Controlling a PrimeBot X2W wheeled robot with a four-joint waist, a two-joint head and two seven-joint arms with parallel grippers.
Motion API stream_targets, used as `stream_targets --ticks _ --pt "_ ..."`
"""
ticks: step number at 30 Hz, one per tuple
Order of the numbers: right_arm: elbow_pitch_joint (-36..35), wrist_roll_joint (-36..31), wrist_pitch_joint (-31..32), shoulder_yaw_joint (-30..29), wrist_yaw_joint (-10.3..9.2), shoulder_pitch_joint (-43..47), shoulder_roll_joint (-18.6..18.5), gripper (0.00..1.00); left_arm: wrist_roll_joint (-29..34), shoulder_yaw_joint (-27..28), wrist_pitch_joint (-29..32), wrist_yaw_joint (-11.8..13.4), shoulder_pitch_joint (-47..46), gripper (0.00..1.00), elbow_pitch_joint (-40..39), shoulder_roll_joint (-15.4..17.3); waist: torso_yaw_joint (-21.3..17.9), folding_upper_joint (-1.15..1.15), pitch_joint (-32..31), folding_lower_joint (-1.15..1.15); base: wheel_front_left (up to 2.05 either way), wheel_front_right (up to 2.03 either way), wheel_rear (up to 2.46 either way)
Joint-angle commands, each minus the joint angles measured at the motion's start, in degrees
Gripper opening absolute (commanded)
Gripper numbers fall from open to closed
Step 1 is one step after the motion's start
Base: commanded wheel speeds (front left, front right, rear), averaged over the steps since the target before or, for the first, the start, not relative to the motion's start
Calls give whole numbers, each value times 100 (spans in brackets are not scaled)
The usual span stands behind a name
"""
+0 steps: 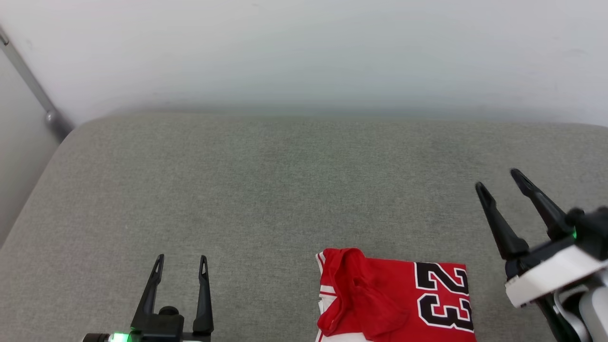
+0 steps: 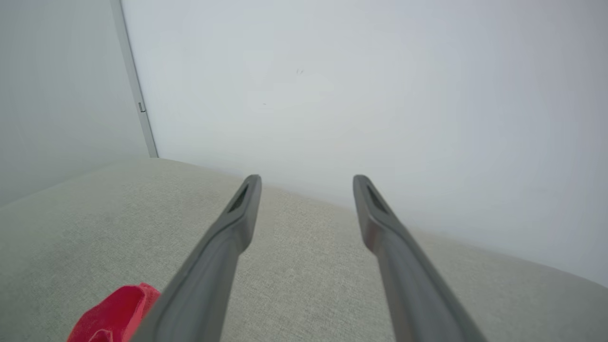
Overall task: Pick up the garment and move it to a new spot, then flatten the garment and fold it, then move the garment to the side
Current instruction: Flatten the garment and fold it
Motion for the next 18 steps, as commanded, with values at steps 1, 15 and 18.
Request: stream_targets --ticks 1,15,18 --pt "69 -286 -263 -304 -5 251 238 100 -21 30 -12 -22 69 100 -18 7 -65 0 -63 0 0 0 0" --pt "-796 -1499 -583 -2123 -4 1870 1973 100 -77 116 -12 -210 225 100 -159 -132 -163 0 -229 0 0 0 0" --pt "-929 -1602 -584 -2178 -5 2126 2150 100 -70 141 -12 -246 273 100 -160 -156 -181 0 -245 0 0 0 0"
